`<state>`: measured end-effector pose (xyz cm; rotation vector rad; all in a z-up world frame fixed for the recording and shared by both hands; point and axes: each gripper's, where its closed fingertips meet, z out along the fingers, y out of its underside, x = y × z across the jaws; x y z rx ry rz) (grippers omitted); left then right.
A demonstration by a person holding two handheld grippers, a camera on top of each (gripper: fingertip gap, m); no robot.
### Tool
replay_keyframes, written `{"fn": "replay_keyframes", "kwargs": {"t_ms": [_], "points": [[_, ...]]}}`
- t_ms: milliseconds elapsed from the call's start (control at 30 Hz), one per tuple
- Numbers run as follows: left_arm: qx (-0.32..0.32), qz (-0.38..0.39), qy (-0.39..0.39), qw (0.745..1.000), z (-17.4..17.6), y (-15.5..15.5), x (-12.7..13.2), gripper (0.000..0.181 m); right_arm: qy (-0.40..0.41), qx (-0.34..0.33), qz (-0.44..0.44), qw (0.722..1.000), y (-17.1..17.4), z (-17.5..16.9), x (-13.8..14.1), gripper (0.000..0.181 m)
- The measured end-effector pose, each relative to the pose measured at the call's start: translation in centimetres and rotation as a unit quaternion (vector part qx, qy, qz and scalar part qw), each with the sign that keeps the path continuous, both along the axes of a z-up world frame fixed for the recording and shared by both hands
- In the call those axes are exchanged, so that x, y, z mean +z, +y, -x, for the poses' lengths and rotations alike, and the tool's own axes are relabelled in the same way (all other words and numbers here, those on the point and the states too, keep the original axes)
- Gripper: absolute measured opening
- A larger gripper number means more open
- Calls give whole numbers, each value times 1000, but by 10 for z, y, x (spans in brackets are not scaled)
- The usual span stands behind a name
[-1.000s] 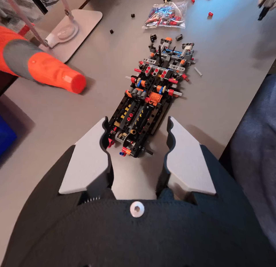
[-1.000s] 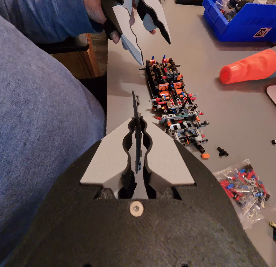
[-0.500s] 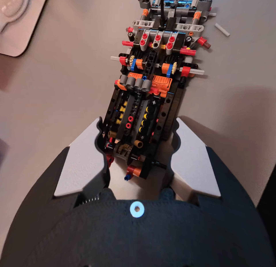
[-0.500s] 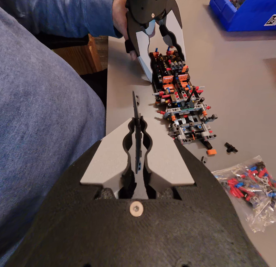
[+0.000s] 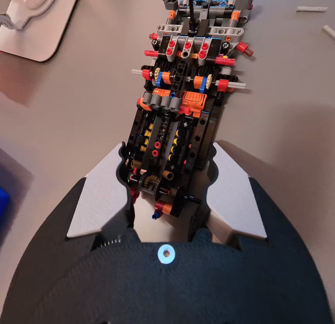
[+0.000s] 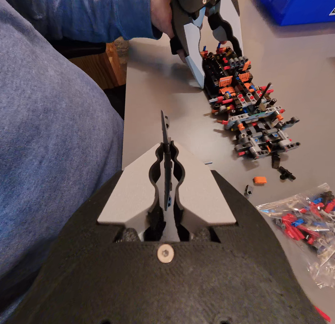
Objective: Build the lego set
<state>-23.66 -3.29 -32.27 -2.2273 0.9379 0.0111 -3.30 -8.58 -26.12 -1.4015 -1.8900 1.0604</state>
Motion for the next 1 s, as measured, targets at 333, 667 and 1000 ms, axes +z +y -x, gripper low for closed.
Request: {"fn": "replay_keyframes", "kwargs": {"t_ms": [333, 667, 1000], "points": [[7, 9, 8, 1000, 29, 44, 0, 88, -5, -2, 20, 1000, 6, 2, -8, 4], [-1, 20, 10, 1000, 50, 75, -1, 88, -4, -9, 34, 999, 15, 8, -11, 4], [15, -30, 21, 999, 61, 79, 13, 98, 5, -16, 34, 999, 17, 12, -3, 4]]}}
